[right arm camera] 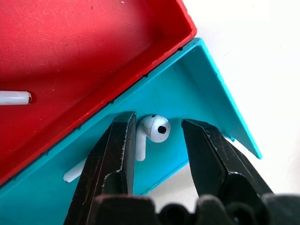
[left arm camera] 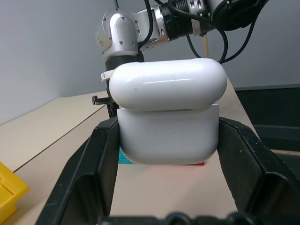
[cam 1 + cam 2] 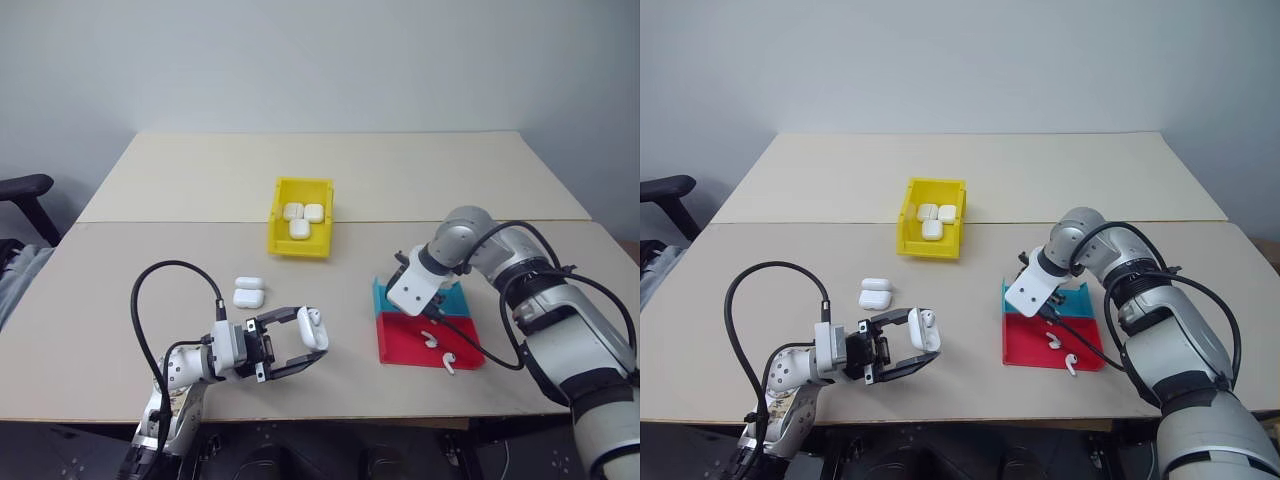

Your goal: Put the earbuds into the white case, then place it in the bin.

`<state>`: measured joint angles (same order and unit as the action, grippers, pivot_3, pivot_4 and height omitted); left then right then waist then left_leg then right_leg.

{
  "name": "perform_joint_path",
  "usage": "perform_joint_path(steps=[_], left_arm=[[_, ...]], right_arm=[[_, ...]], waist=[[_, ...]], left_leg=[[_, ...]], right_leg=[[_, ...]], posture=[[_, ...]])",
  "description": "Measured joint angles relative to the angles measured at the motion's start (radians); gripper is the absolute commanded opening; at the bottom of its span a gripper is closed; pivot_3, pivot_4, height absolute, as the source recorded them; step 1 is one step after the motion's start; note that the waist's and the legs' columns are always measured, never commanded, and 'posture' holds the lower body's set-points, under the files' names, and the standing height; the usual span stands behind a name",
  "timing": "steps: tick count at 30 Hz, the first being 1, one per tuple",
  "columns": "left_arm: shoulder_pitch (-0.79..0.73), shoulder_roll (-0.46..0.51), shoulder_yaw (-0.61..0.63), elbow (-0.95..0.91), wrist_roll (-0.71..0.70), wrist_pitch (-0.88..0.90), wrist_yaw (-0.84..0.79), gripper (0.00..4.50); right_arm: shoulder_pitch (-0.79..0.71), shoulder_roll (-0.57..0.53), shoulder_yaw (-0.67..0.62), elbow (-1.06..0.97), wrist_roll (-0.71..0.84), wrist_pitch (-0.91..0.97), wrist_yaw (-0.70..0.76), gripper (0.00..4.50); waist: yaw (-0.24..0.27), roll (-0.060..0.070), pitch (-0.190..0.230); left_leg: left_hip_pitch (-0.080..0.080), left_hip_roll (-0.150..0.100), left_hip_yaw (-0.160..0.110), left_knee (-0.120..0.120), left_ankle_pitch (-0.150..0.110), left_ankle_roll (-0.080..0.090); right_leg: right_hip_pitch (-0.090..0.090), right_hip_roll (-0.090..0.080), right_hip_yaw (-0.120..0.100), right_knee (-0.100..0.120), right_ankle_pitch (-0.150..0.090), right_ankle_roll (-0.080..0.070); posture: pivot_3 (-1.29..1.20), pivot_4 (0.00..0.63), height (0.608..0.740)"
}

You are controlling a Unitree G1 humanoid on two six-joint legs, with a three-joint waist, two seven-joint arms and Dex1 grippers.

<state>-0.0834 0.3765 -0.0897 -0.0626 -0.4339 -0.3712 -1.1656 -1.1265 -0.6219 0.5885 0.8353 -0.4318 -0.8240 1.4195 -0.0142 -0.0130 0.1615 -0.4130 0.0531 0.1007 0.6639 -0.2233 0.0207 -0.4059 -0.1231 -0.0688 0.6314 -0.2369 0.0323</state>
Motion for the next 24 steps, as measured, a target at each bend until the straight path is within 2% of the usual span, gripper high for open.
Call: perform_joint_path(steps=[1,16,24], left_arm=[[0.0,0.0,0.0,0.0,0.0,0.0,0.001,2.83],[-0.001,0.0,0.0,0.0,0.001,0.0,0.011,2.83],[-0.001,0.0,0.0,0.0,0.001,0.0,0.011,2.83]], right_arm=[[0.0,0.0,0.0,0.0,0.0,0.0,0.0,1.46],[0.0,0.001,0.003,0.002,-0.012,-0.001,-0.015,1.46],[-0.017,-0.005,0.022,0.024,-0.018,-0.076,-0.005,1.46]], waist=[[0.0,0.0,0.0],[0.0,0.0,0.0],[0.0,0.0,0.0]], left_leg=[[0.0,0.0,0.0,0.0,0.0,0.0],[0.0,0.0,0.0,0.0,0.0,0.0],[0.0,0.0,0.0,0.0,0.0,0.0]], right_leg=[[0.0,0.0,0.0,0.0,0.0,0.0],[0.0,0.0,0.0,0.0,0.0,0.0],[0.0,0.0,0.0,0.0,0.0,0.0]], posture=[[0.0,0.15,0.74],[0.0,0.15,0.74],[0.0,0.15,0.74]])
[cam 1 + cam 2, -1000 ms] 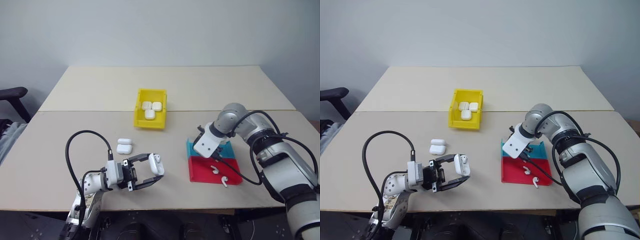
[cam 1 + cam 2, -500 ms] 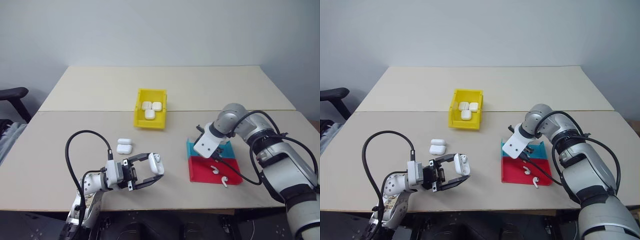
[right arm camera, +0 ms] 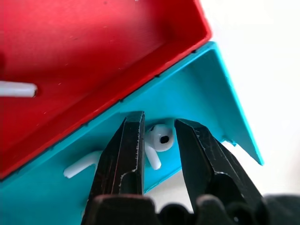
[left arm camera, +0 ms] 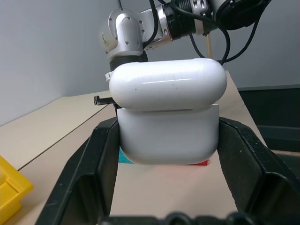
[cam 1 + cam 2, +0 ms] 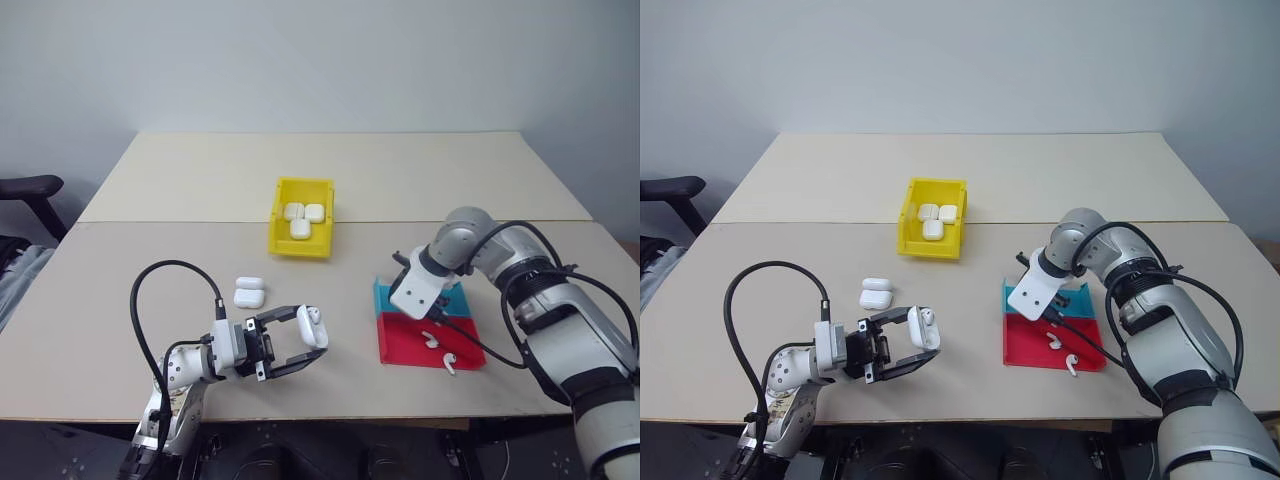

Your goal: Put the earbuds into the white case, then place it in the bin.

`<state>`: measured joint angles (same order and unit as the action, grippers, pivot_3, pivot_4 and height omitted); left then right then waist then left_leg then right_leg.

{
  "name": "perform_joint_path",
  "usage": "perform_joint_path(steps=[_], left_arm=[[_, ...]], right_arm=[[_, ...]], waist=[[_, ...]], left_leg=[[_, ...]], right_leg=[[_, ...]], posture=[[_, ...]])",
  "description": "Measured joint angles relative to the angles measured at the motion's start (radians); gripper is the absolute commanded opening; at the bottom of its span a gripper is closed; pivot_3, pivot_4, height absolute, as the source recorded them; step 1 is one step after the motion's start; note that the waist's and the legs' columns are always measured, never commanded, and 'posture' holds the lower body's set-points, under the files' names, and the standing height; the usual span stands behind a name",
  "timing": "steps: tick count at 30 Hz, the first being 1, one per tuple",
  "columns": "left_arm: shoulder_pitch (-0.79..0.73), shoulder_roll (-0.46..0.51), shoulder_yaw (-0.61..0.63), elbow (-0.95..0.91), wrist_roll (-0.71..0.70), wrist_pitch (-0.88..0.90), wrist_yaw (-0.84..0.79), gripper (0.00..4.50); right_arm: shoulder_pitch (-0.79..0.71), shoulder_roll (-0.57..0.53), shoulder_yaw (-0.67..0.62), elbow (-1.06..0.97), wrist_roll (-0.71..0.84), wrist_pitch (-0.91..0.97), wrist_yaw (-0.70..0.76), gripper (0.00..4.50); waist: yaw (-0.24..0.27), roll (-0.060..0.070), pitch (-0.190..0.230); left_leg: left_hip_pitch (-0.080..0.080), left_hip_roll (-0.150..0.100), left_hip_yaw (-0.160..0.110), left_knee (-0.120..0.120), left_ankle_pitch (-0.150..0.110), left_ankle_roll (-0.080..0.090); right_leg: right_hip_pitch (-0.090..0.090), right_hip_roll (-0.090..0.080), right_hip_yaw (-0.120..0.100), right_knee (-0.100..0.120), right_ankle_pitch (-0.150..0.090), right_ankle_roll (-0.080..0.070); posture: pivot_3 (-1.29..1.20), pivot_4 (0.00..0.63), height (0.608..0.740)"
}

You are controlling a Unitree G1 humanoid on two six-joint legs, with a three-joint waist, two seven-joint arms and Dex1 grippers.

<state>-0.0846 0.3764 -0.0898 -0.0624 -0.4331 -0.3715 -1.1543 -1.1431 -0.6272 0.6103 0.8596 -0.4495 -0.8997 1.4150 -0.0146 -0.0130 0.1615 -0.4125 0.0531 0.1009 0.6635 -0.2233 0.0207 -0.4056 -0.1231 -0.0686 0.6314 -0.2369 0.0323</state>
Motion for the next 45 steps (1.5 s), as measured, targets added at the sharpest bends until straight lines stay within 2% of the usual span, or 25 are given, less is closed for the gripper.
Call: perform_joint_path(steps=[26,29,31,39,45], left_arm=[[-0.004,0.0,-0.002,0.0,0.002,0.0,0.006,2.83],[-0.004,0.0,-0.002,0.0,0.003,0.0,0.007,2.83],[-0.004,-0.001,-0.003,0.0,0.003,0.0,0.007,2.83],[-0.012,-0.003,-0.007,0.0,0.004,0.0,0.014,2.83],[-0.017,-0.006,-0.011,0.0,0.004,0.0,0.024,2.83]], right_arm=[[-0.031,0.008,0.007,0.034,0.05,-0.098,0.007,1.46],[-0.037,0.006,0.01,0.039,0.04,-0.112,0.006,2.03],[-0.043,0.004,0.01,0.04,0.042,-0.116,0.017,2.61],[-0.05,0.004,0.009,0.022,0.091,-0.116,0.047,2.61],[-0.079,-0.001,0.011,0.038,0.036,-0.142,-0.006,2.61]], waist=[[0.0,0.0,0.0],[0.0,0.0,0.0],[0.0,0.0,0.0],[0.0,0.0,0.0],[0.0,0.0,0.0]], left_leg=[[0.0,0.0,0.0,0.0,0.0,0.0],[0.0,0.0,0.0,0.0,0.0,0.0],[0.0,0.0,0.0,0.0,0.0,0.0],[0.0,0.0,0.0,0.0,0.0,0.0],[0.0,0.0,0.001,-0.001,0.0,0.0]], right_leg=[[0.0,0.0,0.0,0.0,0.0,0.0],[0.0,0.0,0.0,0.0,0.0,0.0],[0.0,0.0,0.0,0.0,0.0,0.0],[0.0,0.0,0.0,0.0,0.0,0.0],[0.0,0.0,0.0,0.0,0.0,0.0]], posture=[[0.0,0.15,0.74],[0.0,0.15,0.74],[0.0,0.15,0.74],[0.0,0.15,0.74],[0.0,0.15,0.74]])
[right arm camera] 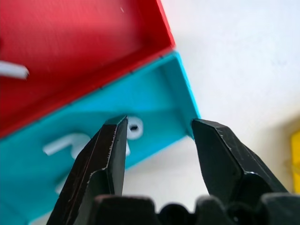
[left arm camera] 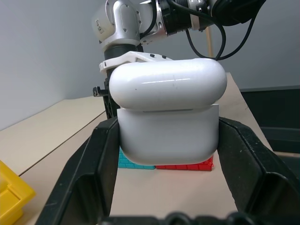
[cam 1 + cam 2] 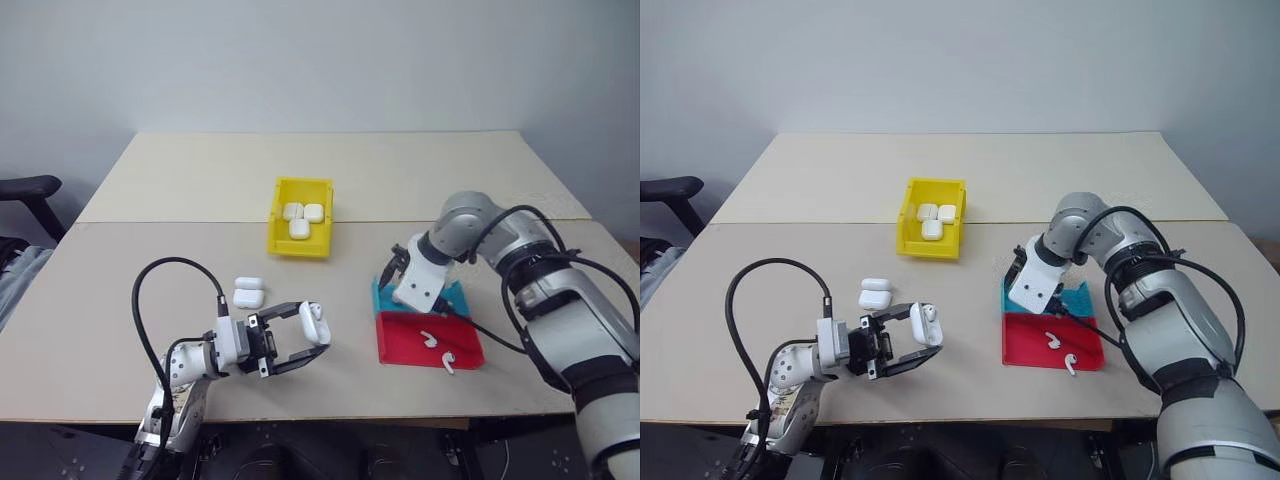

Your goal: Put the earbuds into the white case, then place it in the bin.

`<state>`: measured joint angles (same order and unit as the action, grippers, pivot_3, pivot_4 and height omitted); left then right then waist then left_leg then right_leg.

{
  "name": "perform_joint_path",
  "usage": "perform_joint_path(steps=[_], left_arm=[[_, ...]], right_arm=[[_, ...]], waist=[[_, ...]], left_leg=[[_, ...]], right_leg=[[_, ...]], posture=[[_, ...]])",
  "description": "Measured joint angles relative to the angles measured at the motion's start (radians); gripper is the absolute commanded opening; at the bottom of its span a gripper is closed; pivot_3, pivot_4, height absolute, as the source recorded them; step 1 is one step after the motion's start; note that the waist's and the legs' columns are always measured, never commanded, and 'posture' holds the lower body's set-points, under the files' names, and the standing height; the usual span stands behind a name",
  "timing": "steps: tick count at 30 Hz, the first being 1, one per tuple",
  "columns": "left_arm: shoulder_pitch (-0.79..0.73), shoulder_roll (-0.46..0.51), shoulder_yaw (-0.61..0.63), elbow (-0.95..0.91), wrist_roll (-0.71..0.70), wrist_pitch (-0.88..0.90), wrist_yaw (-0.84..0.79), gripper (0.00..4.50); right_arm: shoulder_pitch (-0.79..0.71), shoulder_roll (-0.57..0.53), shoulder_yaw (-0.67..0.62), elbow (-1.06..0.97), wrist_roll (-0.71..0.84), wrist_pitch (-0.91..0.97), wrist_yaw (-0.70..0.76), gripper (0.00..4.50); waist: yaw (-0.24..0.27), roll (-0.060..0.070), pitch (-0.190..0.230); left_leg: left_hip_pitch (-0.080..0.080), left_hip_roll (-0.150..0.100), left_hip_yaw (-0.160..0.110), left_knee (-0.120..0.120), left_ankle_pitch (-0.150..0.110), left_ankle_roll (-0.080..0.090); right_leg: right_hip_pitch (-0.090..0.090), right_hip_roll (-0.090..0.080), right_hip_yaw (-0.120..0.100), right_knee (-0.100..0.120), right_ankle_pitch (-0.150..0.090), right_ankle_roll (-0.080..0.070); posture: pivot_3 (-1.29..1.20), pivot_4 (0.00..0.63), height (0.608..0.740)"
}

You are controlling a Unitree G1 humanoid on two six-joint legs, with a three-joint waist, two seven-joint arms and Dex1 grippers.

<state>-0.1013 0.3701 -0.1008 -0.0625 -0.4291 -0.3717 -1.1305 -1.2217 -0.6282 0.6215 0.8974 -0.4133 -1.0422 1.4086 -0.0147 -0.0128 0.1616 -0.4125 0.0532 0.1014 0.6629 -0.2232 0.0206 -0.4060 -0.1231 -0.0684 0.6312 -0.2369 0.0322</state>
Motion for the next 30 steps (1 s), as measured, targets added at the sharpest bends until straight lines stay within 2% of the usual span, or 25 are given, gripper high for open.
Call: perform_joint_path(steps=[7,14,28,30], left_arm=[[0.001,0.0,-0.001,0.0,0.0,0.0,0.005,2.83],[0.001,0.0,-0.001,0.0,0.001,0.0,0.008,2.83],[0.004,0.001,-0.003,-0.001,0.001,0.0,0.01,2.83],[0.004,0.001,-0.003,-0.001,0.001,0.0,0.01,2.83]], right_arm=[[0.0,0.0,0.014,0.038,-0.021,-0.028,-0.022,2.61],[-0.011,0.002,0.04,0.095,-0.115,-0.046,-0.111,2.61],[-0.018,0.009,0.068,0.113,-0.134,-0.076,-0.144,2.61],[-0.018,0.009,0.071,0.113,-0.136,-0.08,-0.148,2.25]], waist=[[0.0,0.0,0.0],[-0.001,0.0,0.0],[-0.001,0.0,0.0],[-0.001,0.0,0.0]], left_leg=[[0.0,0.0,0.0,0.0,0.0,0.0],[0.0,0.0,0.0,0.0,0.0,0.0],[0.0,0.0,0.0,0.0,0.0,0.0],[0.0,0.0,0.0,0.0,0.0,0.0]], right_leg=[[0.0,0.0,0.0,0.0,0.0,0.0],[0.0,0.0,0.0,0.0,0.0,0.0],[0.0,0.0,0.0,0.0,0.0,0.0],[0.0,0.0,0.0,0.0,0.0,0.0]], posture=[[0.0,0.15,0.74],[0.0,0.15,0.74],[0.0,0.15,0.74],[0.0,0.15,0.74]])
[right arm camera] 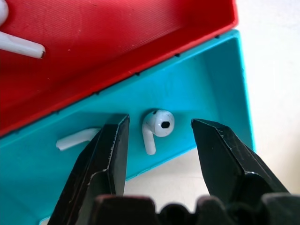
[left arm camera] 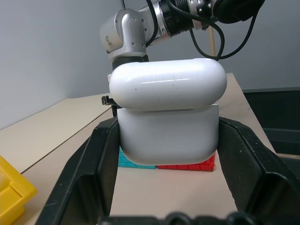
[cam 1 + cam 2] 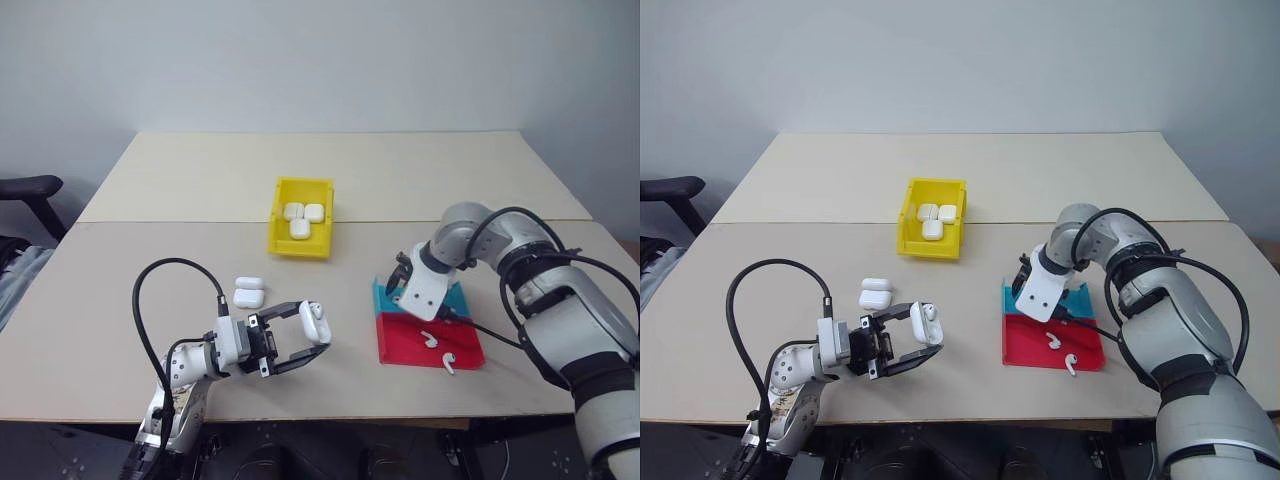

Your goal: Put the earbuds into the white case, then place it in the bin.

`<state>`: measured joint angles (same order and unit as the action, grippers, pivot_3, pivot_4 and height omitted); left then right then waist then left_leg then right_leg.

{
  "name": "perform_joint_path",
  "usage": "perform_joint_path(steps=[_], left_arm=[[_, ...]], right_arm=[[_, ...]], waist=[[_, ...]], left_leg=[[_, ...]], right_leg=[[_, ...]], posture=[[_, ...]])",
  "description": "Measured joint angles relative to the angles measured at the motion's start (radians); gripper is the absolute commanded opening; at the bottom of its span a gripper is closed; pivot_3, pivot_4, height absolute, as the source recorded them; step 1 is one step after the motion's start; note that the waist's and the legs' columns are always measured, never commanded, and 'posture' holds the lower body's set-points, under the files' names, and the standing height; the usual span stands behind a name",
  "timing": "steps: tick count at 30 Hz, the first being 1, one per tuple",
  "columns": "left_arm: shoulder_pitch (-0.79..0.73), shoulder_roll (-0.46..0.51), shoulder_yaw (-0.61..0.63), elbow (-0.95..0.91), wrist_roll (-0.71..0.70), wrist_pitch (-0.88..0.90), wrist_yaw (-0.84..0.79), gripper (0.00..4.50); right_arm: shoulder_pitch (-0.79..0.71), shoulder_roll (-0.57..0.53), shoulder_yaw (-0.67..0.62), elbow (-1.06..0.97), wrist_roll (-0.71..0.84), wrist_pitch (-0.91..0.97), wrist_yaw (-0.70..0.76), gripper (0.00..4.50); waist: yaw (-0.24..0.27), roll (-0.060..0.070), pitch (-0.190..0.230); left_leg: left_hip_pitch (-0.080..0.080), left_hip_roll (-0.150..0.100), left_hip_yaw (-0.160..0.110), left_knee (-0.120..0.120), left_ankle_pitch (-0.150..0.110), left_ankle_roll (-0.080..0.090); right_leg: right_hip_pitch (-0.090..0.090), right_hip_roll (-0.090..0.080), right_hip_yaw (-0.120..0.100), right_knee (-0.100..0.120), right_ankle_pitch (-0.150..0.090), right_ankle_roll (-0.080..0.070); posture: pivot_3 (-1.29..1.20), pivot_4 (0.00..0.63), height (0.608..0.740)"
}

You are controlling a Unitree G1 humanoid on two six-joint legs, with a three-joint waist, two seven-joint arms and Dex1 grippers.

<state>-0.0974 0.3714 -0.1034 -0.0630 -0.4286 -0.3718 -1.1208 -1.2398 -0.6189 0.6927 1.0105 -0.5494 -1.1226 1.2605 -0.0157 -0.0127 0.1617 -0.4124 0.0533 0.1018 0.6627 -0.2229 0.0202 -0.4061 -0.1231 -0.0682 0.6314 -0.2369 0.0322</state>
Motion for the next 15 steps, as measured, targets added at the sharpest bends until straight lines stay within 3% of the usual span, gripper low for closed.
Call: perform_joint_path(steps=[15], left_arm=[[0.012,0.001,0.0,0.0,0.0,-0.004,0.002,2.83]], right_arm=[[-0.007,0.0,0.006,0.004,-0.049,-0.006,-0.067,2.25]], waist=[[-0.001,0.0,0.0]], left_leg=[[0.0,0.0,0.0,0.0,0.0,0.0]], right_leg=[[0.0,0.0,0.0,0.0,0.0,0.0]], posture=[[0.0,0.15,0.74]])
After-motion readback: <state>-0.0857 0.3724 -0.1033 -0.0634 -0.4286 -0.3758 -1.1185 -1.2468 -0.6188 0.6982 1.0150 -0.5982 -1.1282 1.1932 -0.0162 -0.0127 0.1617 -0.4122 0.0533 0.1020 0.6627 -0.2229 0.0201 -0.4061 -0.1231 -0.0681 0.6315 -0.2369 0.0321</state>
